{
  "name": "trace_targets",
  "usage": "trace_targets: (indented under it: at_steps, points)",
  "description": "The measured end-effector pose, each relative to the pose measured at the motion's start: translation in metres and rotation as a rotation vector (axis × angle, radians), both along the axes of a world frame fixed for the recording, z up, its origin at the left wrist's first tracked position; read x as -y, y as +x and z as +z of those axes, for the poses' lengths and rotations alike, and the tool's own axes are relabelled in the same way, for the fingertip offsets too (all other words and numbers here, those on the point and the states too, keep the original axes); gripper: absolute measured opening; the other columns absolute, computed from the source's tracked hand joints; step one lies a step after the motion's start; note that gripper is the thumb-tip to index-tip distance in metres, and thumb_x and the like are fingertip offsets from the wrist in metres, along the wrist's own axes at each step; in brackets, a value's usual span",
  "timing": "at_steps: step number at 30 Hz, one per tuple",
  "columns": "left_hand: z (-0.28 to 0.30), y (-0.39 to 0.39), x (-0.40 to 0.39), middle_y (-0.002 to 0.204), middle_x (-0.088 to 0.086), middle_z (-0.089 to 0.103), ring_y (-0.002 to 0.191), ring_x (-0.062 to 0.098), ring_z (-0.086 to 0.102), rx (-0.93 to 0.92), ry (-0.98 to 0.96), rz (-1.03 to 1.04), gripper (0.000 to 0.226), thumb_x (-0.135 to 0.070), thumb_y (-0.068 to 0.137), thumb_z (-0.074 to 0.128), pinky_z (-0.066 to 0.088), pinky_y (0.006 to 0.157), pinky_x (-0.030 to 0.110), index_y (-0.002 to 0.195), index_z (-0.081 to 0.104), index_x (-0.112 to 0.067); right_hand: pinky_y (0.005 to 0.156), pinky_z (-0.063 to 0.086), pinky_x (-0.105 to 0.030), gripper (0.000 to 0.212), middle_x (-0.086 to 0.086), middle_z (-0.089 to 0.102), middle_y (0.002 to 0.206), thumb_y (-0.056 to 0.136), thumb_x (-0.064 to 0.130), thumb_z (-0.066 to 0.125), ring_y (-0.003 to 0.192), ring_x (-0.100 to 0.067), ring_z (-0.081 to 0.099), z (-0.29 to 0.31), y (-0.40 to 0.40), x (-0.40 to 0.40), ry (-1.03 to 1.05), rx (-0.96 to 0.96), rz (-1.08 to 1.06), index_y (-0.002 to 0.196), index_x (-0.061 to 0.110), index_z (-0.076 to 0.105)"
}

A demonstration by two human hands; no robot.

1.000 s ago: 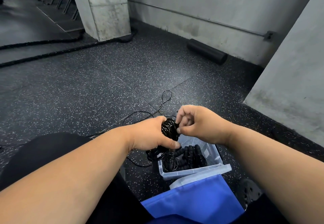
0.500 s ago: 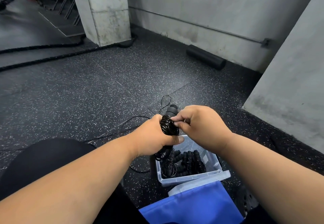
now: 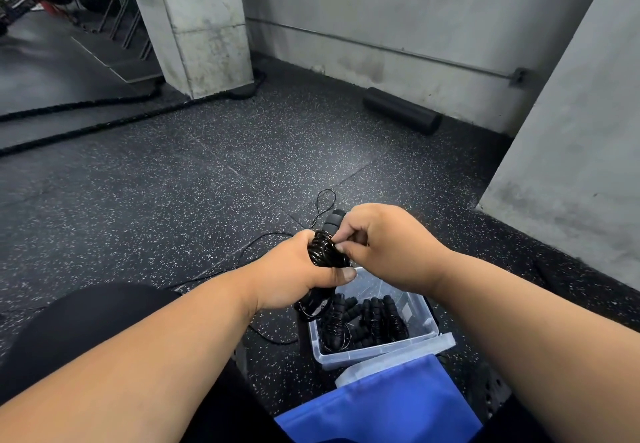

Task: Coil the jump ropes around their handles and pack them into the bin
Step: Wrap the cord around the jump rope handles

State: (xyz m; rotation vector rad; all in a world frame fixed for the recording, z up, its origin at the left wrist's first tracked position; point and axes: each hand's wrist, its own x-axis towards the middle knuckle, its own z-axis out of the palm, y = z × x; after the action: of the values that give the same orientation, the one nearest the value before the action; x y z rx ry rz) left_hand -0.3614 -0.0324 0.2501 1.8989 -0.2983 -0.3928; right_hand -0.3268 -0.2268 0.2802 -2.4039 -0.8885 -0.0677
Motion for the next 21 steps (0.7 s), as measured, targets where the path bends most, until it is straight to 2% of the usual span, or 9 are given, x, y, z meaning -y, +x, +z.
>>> trace_targets:
  at_steps: [3, 6, 8, 9, 11, 12, 14, 17, 21]
  points:
    - [-0.003, 0.005, -0.005, 0.078, -0.002, 0.055, 0.071, 0.012, 0.049, -0.022, 0.008, -0.004, 0.028, -0.025, 0.086, 0.088, 0.04, 0.066, 0.029, 0.091, 0.062, -0.016, 0.064, 0.043, -0.015, 0.011, 0.016, 0.063, 0.076, 0.085, 0.018, 0.073, 0.076, -0.003, 0.059, 0.004, -0.002, -0.002, -0.009, -0.018, -0.005, 0.083, 0.029, 0.071]
    - [-0.007, 0.005, -0.007, 0.089, -0.008, 0.064, 0.076, 0.003, 0.06, -0.099, 0.124, 0.042, 0.06, -0.041, 0.074, 0.095, 0.049, 0.068, 0.024, 0.113, 0.059, -0.014, 0.065, 0.054, -0.031, 0.012, 0.01, 0.067, 0.074, 0.08, 0.019, 0.075, 0.068, -0.008, 0.062, 0.004, -0.003, -0.002, 0.012, -0.105, 0.009, 0.078, 0.029, 0.068]
    - [-0.006, 0.001, -0.006, 0.093, -0.004, 0.069, 0.076, 0.005, 0.066, -0.256, 0.004, 0.07, 0.06, -0.035, 0.076, 0.091, 0.052, 0.064, 0.022, 0.12, 0.057, -0.012, 0.065, 0.055, -0.035, 0.013, 0.009, 0.068, 0.072, 0.079, 0.018, 0.076, 0.065, -0.008, 0.062, 0.001, -0.005, -0.002, 0.012, -0.138, 0.016, 0.077, 0.028, 0.067]
    - [-0.006, 0.0, -0.006, 0.09, 0.001, 0.07, 0.072, 0.013, 0.067, -0.337, -0.105, 0.097, 0.053, -0.035, 0.075, 0.085, 0.051, 0.057, 0.025, 0.114, 0.058, -0.011, 0.065, 0.055, -0.034, 0.014, 0.009, 0.068, 0.072, 0.079, 0.018, 0.076, 0.064, -0.008, 0.061, 0.0, -0.005, -0.003, 0.008, -0.144, 0.019, 0.078, 0.027, 0.067]
    - [-0.006, 0.002, -0.009, 0.078, 0.008, 0.062, 0.061, 0.027, 0.053, -0.417, -0.264, 0.12, 0.045, -0.049, 0.075, 0.074, 0.038, 0.045, 0.029, 0.099, 0.064, -0.013, 0.063, 0.054, -0.032, 0.013, 0.009, 0.067, 0.07, 0.078, 0.016, 0.075, 0.064, -0.009, 0.06, 0.0, -0.006, -0.005, 0.0, -0.128, 0.02, 0.078, 0.024, 0.066]
    - [-0.007, 0.003, -0.009, 0.077, 0.009, 0.061, 0.061, 0.028, 0.05, -0.448, -0.313, 0.113, 0.047, -0.057, 0.08, 0.068, 0.038, 0.047, 0.03, 0.098, 0.068, -0.013, 0.062, 0.053, -0.031, 0.012, 0.009, 0.066, 0.069, 0.077, 0.016, 0.074, 0.063, -0.01, 0.06, 0.001, -0.007, -0.006, -0.008, -0.103, 0.022, 0.077, 0.023, 0.065]
    - [-0.009, 0.002, -0.004, 0.085, 0.012, 0.066, 0.071, 0.03, 0.061, -0.507, -0.404, 0.143, 0.056, -0.062, 0.097, 0.053, 0.055, 0.062, 0.034, 0.107, 0.071, -0.01, 0.059, 0.049, -0.027, 0.011, 0.008, 0.064, 0.066, 0.076, 0.016, 0.072, 0.063, -0.012, 0.058, 0.003, -0.008, -0.009, -0.035, -0.051, 0.02, 0.074, 0.022, 0.063]
    - [-0.013, -0.002, 0.007, 0.087, 0.016, 0.069, 0.073, 0.03, 0.066, -0.444, -0.392, 0.3, 0.057, -0.05, 0.104, 0.051, 0.056, 0.07, 0.037, 0.116, 0.07, 0.002, 0.056, 0.043, -0.023, 0.014, 0.006, 0.062, 0.064, 0.075, 0.018, 0.069, 0.062, -0.013, 0.056, 0.001, -0.011, -0.012, -0.065, 0.002, -0.013, 0.071, 0.023, 0.057]
    - [-0.017, -0.004, 0.014, 0.088, 0.018, 0.058, 0.079, 0.03, 0.058, -0.317, -0.319, 0.432, 0.057, -0.05, 0.084, 0.058, 0.05, 0.063, 0.035, 0.107, 0.063, 0.002, 0.053, 0.038, -0.022, 0.013, 0.007, 0.06, 0.061, 0.075, 0.021, 0.066, 0.06, -0.01, 0.054, -0.007, -0.015, -0.015, -0.039, 0.027, -0.073, 0.072, 0.025, 0.054]
